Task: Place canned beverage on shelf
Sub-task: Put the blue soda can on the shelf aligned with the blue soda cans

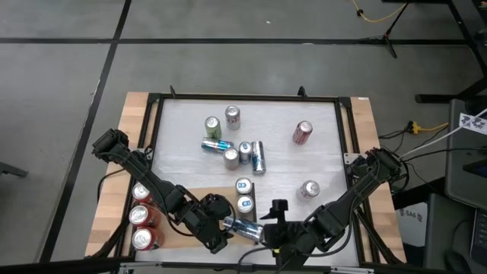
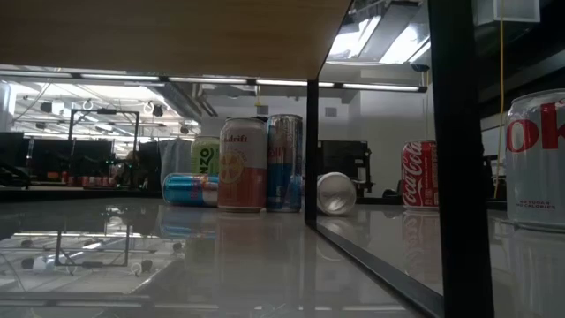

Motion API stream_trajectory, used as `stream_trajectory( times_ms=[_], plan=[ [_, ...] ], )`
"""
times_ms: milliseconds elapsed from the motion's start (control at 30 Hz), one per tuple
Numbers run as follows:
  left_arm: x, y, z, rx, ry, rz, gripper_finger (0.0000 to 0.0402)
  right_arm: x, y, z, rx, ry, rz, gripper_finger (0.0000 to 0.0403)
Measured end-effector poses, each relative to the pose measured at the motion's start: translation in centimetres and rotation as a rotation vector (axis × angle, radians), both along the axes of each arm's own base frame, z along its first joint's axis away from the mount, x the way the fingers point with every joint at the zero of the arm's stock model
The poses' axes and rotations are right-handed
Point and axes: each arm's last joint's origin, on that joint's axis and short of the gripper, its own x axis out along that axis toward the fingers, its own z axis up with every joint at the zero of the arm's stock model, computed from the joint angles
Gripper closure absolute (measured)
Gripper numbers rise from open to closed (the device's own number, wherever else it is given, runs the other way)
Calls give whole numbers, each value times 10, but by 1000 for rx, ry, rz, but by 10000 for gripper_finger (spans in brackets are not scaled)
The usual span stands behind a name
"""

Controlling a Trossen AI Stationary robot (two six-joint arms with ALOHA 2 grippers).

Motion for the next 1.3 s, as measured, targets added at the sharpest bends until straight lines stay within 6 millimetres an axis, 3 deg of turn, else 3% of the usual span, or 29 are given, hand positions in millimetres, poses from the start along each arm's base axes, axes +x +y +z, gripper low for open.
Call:
stream_trajectory(
  times_ms=[633, 1300],
  plan=[
    [0, 0, 1, -4, -4, 2, 107, -15, 5, -4, 8, 60, -58, 75],
    [1, 1, 1, 5, -21, 51, 107, -16, 12, -1, 46, 20, -51, 75]
  ],
)
